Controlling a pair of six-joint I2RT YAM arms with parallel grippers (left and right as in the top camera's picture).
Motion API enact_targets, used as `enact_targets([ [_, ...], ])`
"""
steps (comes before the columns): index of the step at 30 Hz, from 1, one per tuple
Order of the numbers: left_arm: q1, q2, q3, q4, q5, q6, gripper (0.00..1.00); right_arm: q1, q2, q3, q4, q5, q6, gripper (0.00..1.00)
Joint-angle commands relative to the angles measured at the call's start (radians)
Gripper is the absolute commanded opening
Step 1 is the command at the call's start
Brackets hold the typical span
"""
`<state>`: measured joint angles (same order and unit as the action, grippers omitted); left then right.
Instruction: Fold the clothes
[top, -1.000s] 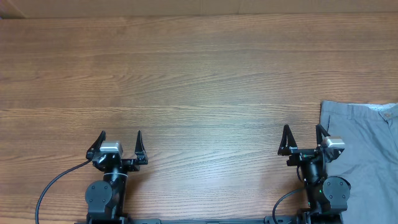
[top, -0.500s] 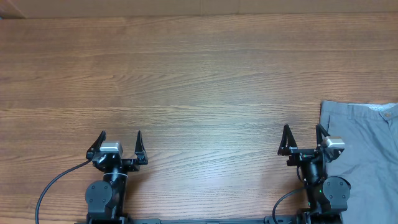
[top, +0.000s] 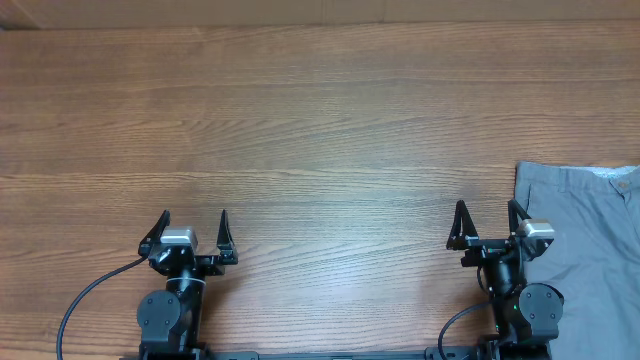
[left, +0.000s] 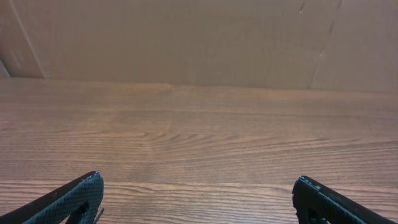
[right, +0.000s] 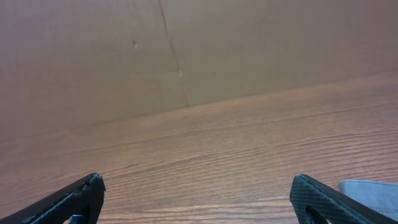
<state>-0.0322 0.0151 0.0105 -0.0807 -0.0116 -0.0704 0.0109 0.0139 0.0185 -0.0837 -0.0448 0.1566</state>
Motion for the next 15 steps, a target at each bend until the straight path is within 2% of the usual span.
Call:
enact_targets([
  [1,0.008,-0.011,-0.006,0.005,0.011,0.018,1.0,0.0,-0.004,-0.01,0.003,-0.002,0.0,1.0],
  [5,0.007,-0.011,-0.006,0.005,0.028,0.01,1.0,0.0,-0.004,-0.01,0.003,-0.002,0.0,1.0],
  [12,0.005,-0.01,-0.005,0.008,0.101,-0.281,1.0,0.0,-0.004,-0.01,0.003,-0.009,0.0,1.0],
  [15,0.005,-0.01,-0.005,0.019,0.195,-0.331,1.0,0.0,-0.004,-0.01,0.006,-0.053,0.044,1.0],
])
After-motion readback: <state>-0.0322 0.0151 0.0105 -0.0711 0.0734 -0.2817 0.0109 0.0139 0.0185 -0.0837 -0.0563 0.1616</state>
